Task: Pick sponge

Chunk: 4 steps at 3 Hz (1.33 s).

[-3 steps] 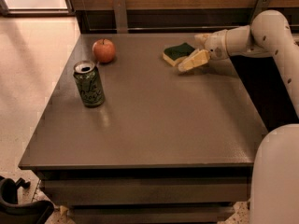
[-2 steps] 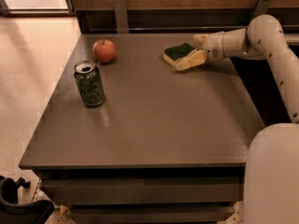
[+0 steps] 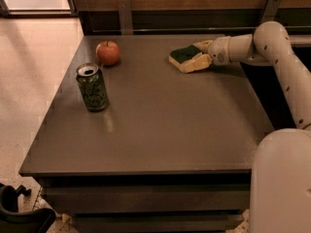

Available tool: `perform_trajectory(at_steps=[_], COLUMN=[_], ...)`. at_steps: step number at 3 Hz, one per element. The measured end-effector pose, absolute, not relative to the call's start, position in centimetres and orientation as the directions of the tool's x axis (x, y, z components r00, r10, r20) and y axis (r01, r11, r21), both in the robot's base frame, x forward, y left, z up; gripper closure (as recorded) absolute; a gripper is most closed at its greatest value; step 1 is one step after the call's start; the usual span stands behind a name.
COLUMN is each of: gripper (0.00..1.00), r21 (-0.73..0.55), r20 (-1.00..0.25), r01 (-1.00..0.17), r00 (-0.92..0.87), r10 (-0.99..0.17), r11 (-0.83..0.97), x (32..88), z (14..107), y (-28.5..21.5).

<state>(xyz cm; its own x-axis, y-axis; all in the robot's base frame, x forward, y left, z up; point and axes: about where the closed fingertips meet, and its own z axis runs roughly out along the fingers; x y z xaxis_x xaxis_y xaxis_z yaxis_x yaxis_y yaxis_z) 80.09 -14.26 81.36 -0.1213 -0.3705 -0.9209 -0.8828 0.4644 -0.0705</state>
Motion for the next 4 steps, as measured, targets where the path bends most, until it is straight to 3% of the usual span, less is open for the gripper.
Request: perform_trajectory(at_steps=[2,3,4], gripper=[0.86,1.00,1.00], r21=[-0.070,-0.070,-0.070], r20=[-0.921,-0.921,-0.921], r01=[-0.884,-0.884,-0.884], r00=[-0.121,-0.121,-0.121], r10=[-0.371,-0.371,-0.371], r11=[0.463,0.463,0.462], x=[80.08,80.08,80.08], z=[81.35,81.37,81.42], y=[-14.15,-14.14,-14.13])
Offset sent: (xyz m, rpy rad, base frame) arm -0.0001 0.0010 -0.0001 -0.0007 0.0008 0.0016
